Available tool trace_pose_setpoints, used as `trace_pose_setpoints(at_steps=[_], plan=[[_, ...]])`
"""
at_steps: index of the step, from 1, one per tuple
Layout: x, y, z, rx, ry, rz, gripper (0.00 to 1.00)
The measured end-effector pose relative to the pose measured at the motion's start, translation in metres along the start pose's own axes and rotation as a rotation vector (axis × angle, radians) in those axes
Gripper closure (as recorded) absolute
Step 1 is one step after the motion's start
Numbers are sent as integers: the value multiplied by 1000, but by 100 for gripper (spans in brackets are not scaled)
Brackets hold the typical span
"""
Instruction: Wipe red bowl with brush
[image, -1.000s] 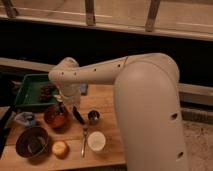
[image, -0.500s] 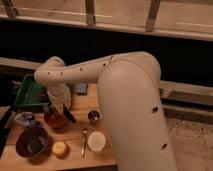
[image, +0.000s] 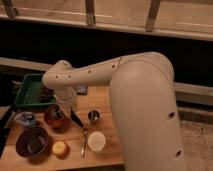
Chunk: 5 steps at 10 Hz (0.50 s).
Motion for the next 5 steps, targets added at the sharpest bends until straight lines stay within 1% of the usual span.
trace_pose_setpoints(at_steps=[1, 3, 5], plan=[[-4, -7, -2, -6, -8, 14, 100], [-22, -6, -7, -21, -28, 12, 100], [-53, 13, -10, -43, -46, -28, 100]])
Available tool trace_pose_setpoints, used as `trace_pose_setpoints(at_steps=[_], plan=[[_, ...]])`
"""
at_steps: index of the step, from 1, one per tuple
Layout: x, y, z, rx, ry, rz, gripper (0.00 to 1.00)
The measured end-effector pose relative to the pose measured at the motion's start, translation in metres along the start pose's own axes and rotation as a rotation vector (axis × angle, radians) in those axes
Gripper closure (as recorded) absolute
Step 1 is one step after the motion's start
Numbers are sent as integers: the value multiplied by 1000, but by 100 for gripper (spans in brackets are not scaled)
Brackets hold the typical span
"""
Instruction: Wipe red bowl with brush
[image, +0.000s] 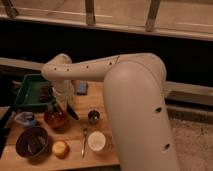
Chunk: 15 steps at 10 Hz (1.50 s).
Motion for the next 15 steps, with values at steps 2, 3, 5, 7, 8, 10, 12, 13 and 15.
trace_pose_setpoints(at_steps=[2, 3, 5, 7, 8, 10, 12, 13, 15], plan=[[-14, 19, 2, -15, 1, -33, 100], [-14, 23, 4, -19, 7, -39, 100], [-1, 28, 9, -26, 28, -43, 100], [24, 16, 11, -22, 48, -12, 100], [38, 7, 13, -23, 58, 8, 100], [51, -11, 12, -21, 63, 31, 100], [41, -17, 10, -20, 56, 23, 100], [32, -17, 9, -21, 55, 14, 100], [4, -6, 10, -24, 53, -15, 100]])
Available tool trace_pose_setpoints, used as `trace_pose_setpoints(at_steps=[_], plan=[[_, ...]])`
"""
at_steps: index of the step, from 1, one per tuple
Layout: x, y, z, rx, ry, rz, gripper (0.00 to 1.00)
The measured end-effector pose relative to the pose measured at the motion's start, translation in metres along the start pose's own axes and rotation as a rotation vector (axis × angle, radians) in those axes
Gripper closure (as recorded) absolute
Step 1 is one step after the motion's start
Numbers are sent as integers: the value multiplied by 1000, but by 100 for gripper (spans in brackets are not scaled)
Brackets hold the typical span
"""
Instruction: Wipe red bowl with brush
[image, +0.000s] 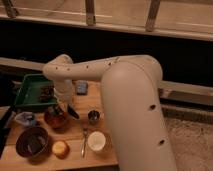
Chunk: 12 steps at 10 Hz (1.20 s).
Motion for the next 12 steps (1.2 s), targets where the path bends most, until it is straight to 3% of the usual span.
trace_pose_setpoints(at_steps=[2, 4, 5, 9, 12], plan=[[-20, 14, 1, 0, 0, -23, 100], [-18, 15, 3, 11, 15, -19, 100], [-12, 13, 3, 18, 21, -12, 100], [51, -14, 4, 43, 52, 38, 100], [60, -21, 1, 47, 33, 46, 100]])
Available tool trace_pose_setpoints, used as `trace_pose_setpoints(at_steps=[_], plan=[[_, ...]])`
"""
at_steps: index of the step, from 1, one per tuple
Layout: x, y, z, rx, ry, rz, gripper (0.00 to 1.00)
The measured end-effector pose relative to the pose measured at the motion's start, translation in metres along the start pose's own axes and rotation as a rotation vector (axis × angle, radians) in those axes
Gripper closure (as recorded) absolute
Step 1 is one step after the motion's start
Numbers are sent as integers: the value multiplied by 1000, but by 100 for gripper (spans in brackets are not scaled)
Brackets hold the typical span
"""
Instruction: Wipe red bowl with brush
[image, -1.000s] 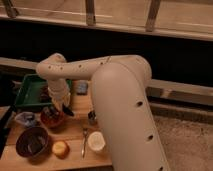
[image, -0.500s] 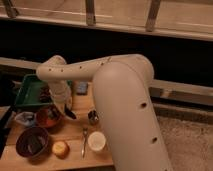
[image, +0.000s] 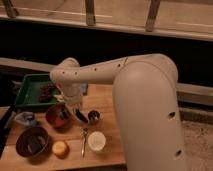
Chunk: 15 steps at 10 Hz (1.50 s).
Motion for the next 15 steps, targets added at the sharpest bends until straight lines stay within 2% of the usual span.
trace_pose_setpoints(at_steps=[1, 3, 5, 6, 8, 12, 13, 15], plan=[[-4, 3, -2, 0, -6, -7, 100], [-30, 21, -7, 0, -24, -46, 100], [-49, 41, -9, 4, -21, -73, 100], [-52, 43, -8, 7, -18, -74, 100], [-44, 41, -7, 14, -3, -64, 100], [1, 17, -5, 43, 27, -34, 100], [3, 15, -5, 47, 28, -33, 100], [-5, 11, -10, 80, 19, -37, 100]])
